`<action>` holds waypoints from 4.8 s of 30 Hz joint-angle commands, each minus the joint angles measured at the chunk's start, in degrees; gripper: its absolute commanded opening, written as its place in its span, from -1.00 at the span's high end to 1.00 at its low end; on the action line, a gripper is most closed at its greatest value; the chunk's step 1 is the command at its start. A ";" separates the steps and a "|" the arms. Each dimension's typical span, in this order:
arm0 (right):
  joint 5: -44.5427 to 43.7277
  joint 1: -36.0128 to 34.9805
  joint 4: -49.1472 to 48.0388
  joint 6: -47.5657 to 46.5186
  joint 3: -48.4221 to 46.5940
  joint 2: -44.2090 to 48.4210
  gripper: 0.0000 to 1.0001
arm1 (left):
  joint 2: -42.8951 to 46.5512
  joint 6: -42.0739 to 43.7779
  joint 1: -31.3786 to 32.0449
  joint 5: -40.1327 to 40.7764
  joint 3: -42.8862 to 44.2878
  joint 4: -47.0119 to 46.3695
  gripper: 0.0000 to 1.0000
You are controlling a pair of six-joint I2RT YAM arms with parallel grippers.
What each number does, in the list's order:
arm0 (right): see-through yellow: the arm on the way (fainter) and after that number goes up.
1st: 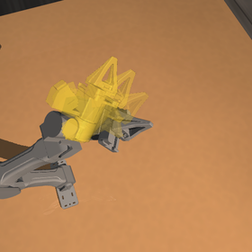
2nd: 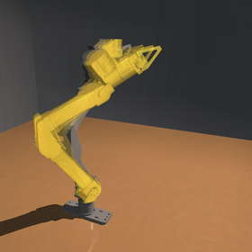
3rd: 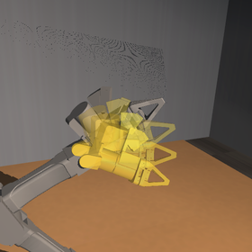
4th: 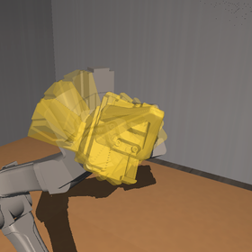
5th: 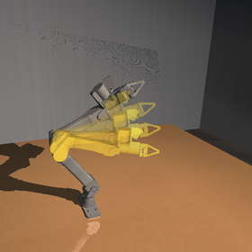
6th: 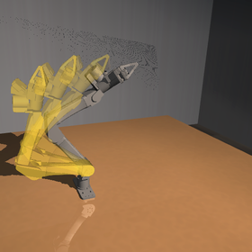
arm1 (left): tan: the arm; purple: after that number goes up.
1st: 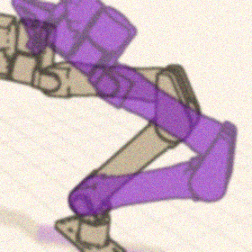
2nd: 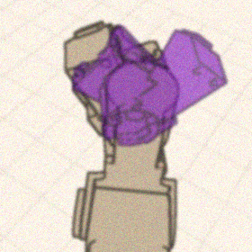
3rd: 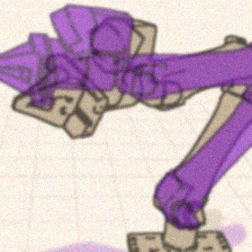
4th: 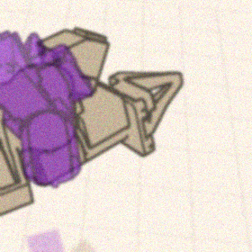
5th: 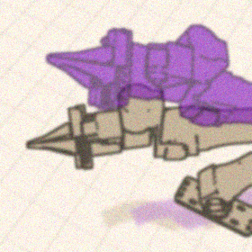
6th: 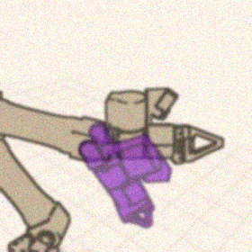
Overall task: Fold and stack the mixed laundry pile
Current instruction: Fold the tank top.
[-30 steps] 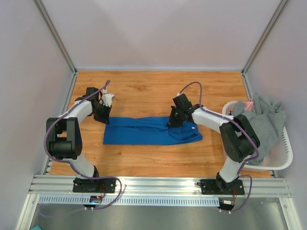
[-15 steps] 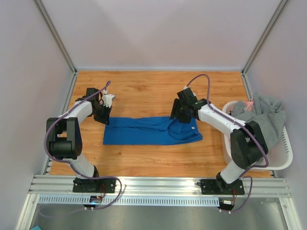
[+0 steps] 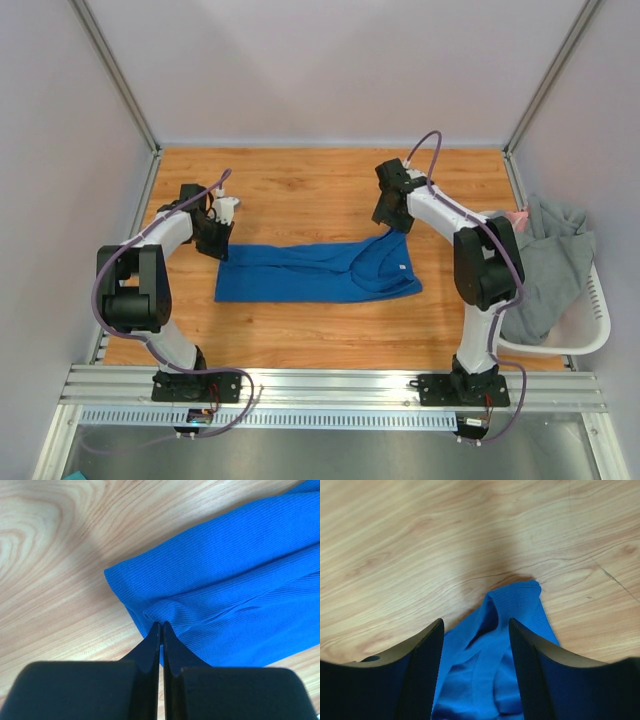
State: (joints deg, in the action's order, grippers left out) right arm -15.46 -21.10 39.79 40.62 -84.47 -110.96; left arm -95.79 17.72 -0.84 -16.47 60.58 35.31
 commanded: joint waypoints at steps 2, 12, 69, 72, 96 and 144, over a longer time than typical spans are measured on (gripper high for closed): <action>-3.70 0.01 1.78 -0.10 -2.99 -2.33 -0.14 | 1.92 1.45 -0.21 -1.72 -0.37 -0.59 1.00; -3.17 1.24 -0.24 0.34 -0.18 -3.49 0.66 | 1.83 1.53 -0.39 -1.90 -0.46 -0.51 1.00; -7.65 -4.03 -10.36 4.56 31.03 26.48 0.08 | 8.86 3.99 -0.30 -0.23 0.15 7.49 0.07; -7.48 -4.30 -7.29 3.24 29.63 28.51 -0.07 | 11.93 4.96 -0.30 -1.10 1.99 9.86 0.07; 8.70 -3.95 -7.53 5.26 37.44 26.16 0.73 | -5.37 2.94 3.39 1.79 6.93 2.84 0.64; 23.64 3.36 4.24 -13.10 -42.28 -15.53 -0.11 | 11.93 10.32 3.30 -6.74 -0.90 20.41 -0.11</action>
State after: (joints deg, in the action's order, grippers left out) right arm 5.78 -16.01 43.64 29.78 -127.74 -130.61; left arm -86.80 27.77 2.55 -22.90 58.54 54.76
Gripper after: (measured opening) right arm 0.563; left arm 0.555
